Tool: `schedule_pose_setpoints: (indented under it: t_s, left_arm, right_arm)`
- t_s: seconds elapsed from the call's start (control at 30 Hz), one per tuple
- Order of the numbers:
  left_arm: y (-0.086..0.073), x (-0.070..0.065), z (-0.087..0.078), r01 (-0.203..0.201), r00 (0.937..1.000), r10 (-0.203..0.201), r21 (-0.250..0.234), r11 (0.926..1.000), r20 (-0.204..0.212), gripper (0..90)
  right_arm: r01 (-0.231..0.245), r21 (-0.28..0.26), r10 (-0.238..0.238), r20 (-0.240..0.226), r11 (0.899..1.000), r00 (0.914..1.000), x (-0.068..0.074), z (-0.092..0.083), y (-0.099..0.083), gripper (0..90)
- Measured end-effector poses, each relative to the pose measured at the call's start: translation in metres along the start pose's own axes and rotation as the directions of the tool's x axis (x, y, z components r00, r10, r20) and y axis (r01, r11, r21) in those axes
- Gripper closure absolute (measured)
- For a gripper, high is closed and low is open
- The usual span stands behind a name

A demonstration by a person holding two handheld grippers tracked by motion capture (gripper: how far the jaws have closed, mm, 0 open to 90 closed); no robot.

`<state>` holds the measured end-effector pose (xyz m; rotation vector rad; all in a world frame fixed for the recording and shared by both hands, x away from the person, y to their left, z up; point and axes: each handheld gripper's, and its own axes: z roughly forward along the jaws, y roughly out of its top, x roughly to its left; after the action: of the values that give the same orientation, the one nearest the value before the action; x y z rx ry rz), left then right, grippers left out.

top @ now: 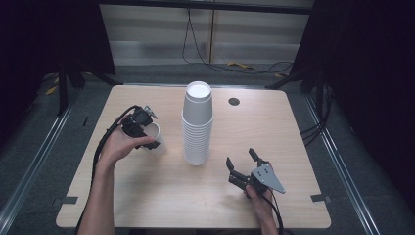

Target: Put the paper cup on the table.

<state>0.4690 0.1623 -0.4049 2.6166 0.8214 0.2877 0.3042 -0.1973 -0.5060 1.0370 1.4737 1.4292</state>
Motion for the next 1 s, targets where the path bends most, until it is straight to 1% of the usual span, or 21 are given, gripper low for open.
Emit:
schedule_pose_setpoints:
  t_s: [0.07, 0.1, 0.17, 0.2, 0.27, 0.3, 0.33, 0.43, 0.47, 0.5, 0.53, 0.57, 0.6, 0.73, 0.8, 0.87, 0.9, 0.93, 0.97, 1.0]
  left_arm:
    - [0.0, 0.0, 0.002, 0.005, 1.0, -0.005, -0.001, 1.0, 0.0, 9.5]
    - [0.001, 0.002, 0.005, -0.005, 1.0, 0.005, 0.011, 0.9999, 0.002, 9.4]
    - [0.001, 0.002, 0.007, 0.001, 1.0, -0.001, 0.015, 0.9999, -0.002, 9.3]
    - [0.001, 0.002, 0.009, 0.003, 1.0, -0.003, 0.021, 0.9998, 0.002, 9.3]
    - [0.002, 0.003, 0.014, -0.005, 0.9999, 0.004, 0.028, 0.9996, 0.014, 9.1]
    - [0.002, 0.003, 0.016, 0.001, 0.9998, -0.002, 0.024, 0.9997, 0.02, 9.0]
    - [0.002, 0.002, 0.018, 0.0, 0.9999, 0.0, 0.006, 1.0, 0.017, 8.4]
    - [0.004, 0.001, 0.018, -0.01, 0.9999, 0.01, 0.009, 0.9999, 0.012, 8.1]
    - [0.004, 0.001, 0.019, 0.007, 0.9999, -0.007, 0.0, 1.0, 0.012, 8.0]
    - [0.004, 0.002, 0.02, 0.012, 0.9999, -0.012, -0.006, 0.9999, 0.009, 7.6]
    - [0.004, 0.002, 0.022, 0.016, 0.9998, -0.016, -0.022, 0.9996, 0.012, 7.3]
    - [0.004, 0.002, 0.023, 0.031, 0.9995, -0.03, -0.04, 0.9987, 0.013, 6.9]
    - [0.004, 0.002, 0.025, 0.029, 0.9995, -0.028, -0.05, 0.9983, 0.015, 6.7]
    - [0.005, 0.002, 0.028, 0.023, 0.999, -0.021, -0.045, 0.9987, 0.039, 5.5]
    - [0.005, 0.001, 0.03, 0.034, 0.9985, -0.032, -0.05, 0.9982, 0.044, 5.0]
    - [0.004, 0.001, 0.033, 0.029, 0.998, -0.027, -0.045, 0.9986, 0.057, 4.4]
    - [0.002, 0.001, 0.035, 0.029, 0.9976, -0.025, -0.059, 0.9978, 0.065, 4.2]
    - [0.001, 0.002, 0.036, 0.046, 0.9965, -0.04, -0.077, 0.9959, 0.073, 4.1]
    - [-0.001, 0.003, 0.036, 0.054, 0.9956, -0.047, -0.088, 0.9946, 0.081, 4.0]
    - [-0.003, 0.003, 0.037, 0.049, 0.9964, -0.043, -0.093, 0.9944, 0.073, 4.0]
  right_arm:
    - [0.002, 0.0, -0.002, -0.001, 1.0, 1.0, 0.0, 0.0, 0.0, 14.4]
    - [0.001, 0.0, -0.001, -0.001, 1.0, 1.0, 0.0, 0.0, 0.0, 14.5]
    - [0.002, 0.001, -0.002, -0.002, 1.0, 1.0, 0.0, 0.0, 0.0, 14.6]
    - [0.001, 0.001, -0.001, -0.001, 1.0, 1.0, 0.0, 0.0, 0.0, 14.5]
    - [0.005, -0.001, -0.005, -0.001, 1.0, 1.0, 0.0, 0.0, 0.0, 14.5]
    - [0.005, -0.001, -0.005, -0.001, 1.0, 1.0, 0.0, 0.0, 0.0, 14.6]
    - [0.005, 0.0, -0.005, -0.002, 1.0, 1.0, 0.0, 0.0, 0.0, 14.5]
    - [0.005, -0.001, -0.005, -0.002, 1.0, 1.0, 0.0, 0.0, 0.0, 14.6]
    - [0.005, 0.0, -0.005, -0.001, 1.0, 1.0, 0.0, 0.0, 0.0, 14.5]
    - [0.006, 0.001, -0.006, -0.002, 1.0, 1.0, 0.0, 0.0, 0.0, 14.6]
    - [0.006, 0.001, -0.006, -0.002, 1.0, 1.0, 0.0, 0.0, 0.0, 14.6]
    - [0.006, 0.0, -0.006, -0.001, 1.0, 1.0, 0.0, 0.0, 0.0, 14.6]
    - [0.006, 0.0, -0.006, -0.001, 1.0, 1.0, 0.0, 0.0, 0.0, 14.6]
    - [0.006, 0.001, -0.006, -0.003, 1.0, 1.0, 0.0, 0.0, 0.0, 14.7]
    - [0.006, 0.001, -0.006, -0.003, 1.0, 1.0, 0.0, 0.0, 0.0, 14.7]
    - [0.006, 0.004, -0.006, -0.004, 1.0, 1.0, 0.0, 0.0, 0.0, 15.2]
    - [0.004, 0.006, -0.004, -0.005, 1.0, 1.0, 0.0, 0.0, 0.0, 15.2]
    - [0.004, 0.006, -0.004, -0.005, 1.0, 1.0, 0.0, 0.0, 0.0, 15.2]
    - [0.004, 0.006, -0.004, -0.005, 1.0, 1.0, 0.0, 0.0, 0.0, 15.2]
    - [0.004, 0.006, -0.004, -0.004, 1.0, 1.0, 0.0, 0.0, 0.0, 15.1]
